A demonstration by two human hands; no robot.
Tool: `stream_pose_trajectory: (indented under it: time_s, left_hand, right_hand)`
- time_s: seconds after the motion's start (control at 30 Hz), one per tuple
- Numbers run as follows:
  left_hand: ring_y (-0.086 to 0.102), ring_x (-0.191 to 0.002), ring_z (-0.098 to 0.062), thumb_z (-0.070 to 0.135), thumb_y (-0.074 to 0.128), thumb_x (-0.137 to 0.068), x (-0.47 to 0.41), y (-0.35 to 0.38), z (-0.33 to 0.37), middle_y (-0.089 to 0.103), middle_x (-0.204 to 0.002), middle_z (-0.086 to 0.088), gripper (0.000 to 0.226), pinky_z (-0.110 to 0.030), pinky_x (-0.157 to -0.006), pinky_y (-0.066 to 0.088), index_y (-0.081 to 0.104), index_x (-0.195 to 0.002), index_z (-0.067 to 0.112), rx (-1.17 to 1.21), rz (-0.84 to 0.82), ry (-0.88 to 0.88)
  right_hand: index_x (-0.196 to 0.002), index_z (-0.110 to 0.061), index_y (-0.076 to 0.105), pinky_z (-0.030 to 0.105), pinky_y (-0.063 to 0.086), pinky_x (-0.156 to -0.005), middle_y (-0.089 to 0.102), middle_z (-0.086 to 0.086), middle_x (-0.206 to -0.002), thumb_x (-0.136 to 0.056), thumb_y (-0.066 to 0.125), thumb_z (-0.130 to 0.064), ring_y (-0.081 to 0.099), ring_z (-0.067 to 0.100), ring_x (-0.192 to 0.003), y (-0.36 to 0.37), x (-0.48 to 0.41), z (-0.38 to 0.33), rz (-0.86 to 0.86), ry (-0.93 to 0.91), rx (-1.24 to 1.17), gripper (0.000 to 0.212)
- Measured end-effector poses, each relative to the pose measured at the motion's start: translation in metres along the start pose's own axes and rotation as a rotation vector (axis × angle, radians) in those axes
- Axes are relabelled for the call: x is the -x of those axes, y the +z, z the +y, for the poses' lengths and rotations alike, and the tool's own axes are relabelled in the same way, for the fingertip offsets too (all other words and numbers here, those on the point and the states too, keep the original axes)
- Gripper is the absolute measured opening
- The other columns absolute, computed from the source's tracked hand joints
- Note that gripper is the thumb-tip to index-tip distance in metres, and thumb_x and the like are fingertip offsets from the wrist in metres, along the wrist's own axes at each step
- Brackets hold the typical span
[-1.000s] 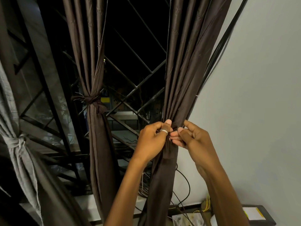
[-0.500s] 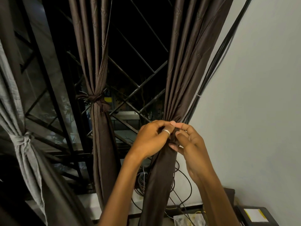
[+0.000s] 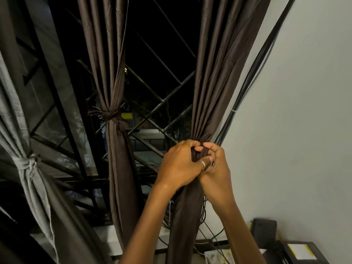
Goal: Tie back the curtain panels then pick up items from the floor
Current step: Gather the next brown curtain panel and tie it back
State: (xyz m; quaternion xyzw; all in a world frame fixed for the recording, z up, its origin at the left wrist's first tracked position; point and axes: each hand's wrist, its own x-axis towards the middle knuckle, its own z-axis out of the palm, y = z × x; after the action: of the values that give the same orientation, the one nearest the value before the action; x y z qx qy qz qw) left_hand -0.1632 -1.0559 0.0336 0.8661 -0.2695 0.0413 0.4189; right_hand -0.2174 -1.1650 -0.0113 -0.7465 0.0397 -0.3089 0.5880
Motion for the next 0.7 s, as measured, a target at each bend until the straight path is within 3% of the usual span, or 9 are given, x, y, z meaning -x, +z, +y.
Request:
stream_pose_trajectory:
  time_s: [0.1, 0.17, 0.23, 0.33, 0.53, 0.7]
  left_hand:
    - [0.061, -0.114, -0.018, 0.060, 0.069, -0.084, 0.008, 0.004, 0.008, 0.059, -0.128, 0.004, 0.061, -0.031, -0.085, 0.051, 0.050, -0.131, 0.027, -0.136, 0.125, -0.054]
    - [0.055, -0.115, -0.017, 0.059, 0.067, -0.086, 0.013, 0.007, 0.014, 0.053, -0.124, 0.004, 0.052, -0.029, -0.079, 0.046, 0.052, -0.123, 0.026, -0.240, 0.229, -0.065]
    - [0.049, -0.118, -0.017, 0.061, 0.060, -0.090, 0.015, 0.008, 0.019, 0.052, -0.123, 0.003, 0.045, -0.029, -0.076, 0.041, 0.059, -0.118, 0.026, -0.332, 0.276, -0.058]
    - [0.052, -0.117, -0.020, 0.061, 0.051, -0.095, 0.014, 0.007, 0.024, 0.060, -0.118, 0.002, 0.040, -0.034, -0.078, 0.044, 0.066, -0.110, 0.028, -0.352, 0.233, -0.050]
    - [0.059, -0.111, -0.024, 0.056, 0.045, -0.100, 0.002, 0.005, 0.022, 0.061, -0.118, -0.001, 0.039, -0.040, -0.084, 0.048, 0.064, -0.118, 0.026, -0.335, 0.100, -0.104]
    - [0.063, -0.079, -0.017, 0.041, 0.049, -0.102, -0.008, 0.002, 0.013, 0.063, -0.081, 0.010, 0.021, -0.032, -0.062, 0.041, 0.065, -0.096, 0.029, -0.195, 0.003, -0.058]
  right_hand:
    - [-0.132, -0.034, 0.048, 0.012, 0.054, -0.077, 0.068, -0.025, -0.108, -0.087, 0.068, 0.009, 0.070, 0.000, -0.092, 0.000, 0.000, 0.000, -0.010, -0.008, 0.030, 0.065]
    - [-0.129, -0.036, 0.048, 0.011, 0.053, -0.072, 0.067, -0.027, -0.101, -0.089, 0.071, 0.002, 0.069, -0.002, -0.083, 0.001, -0.001, -0.001, -0.011, -0.019, 0.047, 0.060]
    - [-0.127, -0.040, 0.046, 0.008, 0.051, -0.074, 0.066, -0.032, -0.100, -0.091, 0.071, -0.004, 0.067, -0.008, -0.085, 0.001, -0.001, -0.004, -0.012, -0.034, 0.069, 0.056]
    - [-0.127, -0.041, 0.044, 0.007, 0.049, -0.083, 0.062, -0.041, -0.108, -0.096, 0.069, -0.012, 0.064, -0.009, -0.103, 0.002, -0.002, -0.008, -0.025, -0.052, 0.087, 0.049]
    - [-0.122, -0.046, 0.045, 0.003, 0.048, -0.083, 0.062, -0.045, -0.106, -0.093, 0.072, -0.009, 0.063, -0.013, -0.104, 0.001, -0.005, -0.010, -0.036, -0.052, 0.104, 0.054]
    - [-0.128, -0.039, 0.047, 0.010, 0.054, -0.077, 0.069, -0.029, -0.106, -0.090, 0.066, 0.006, 0.072, -0.001, -0.094, -0.004, -0.007, -0.003, -0.065, -0.026, 0.099, 0.062]
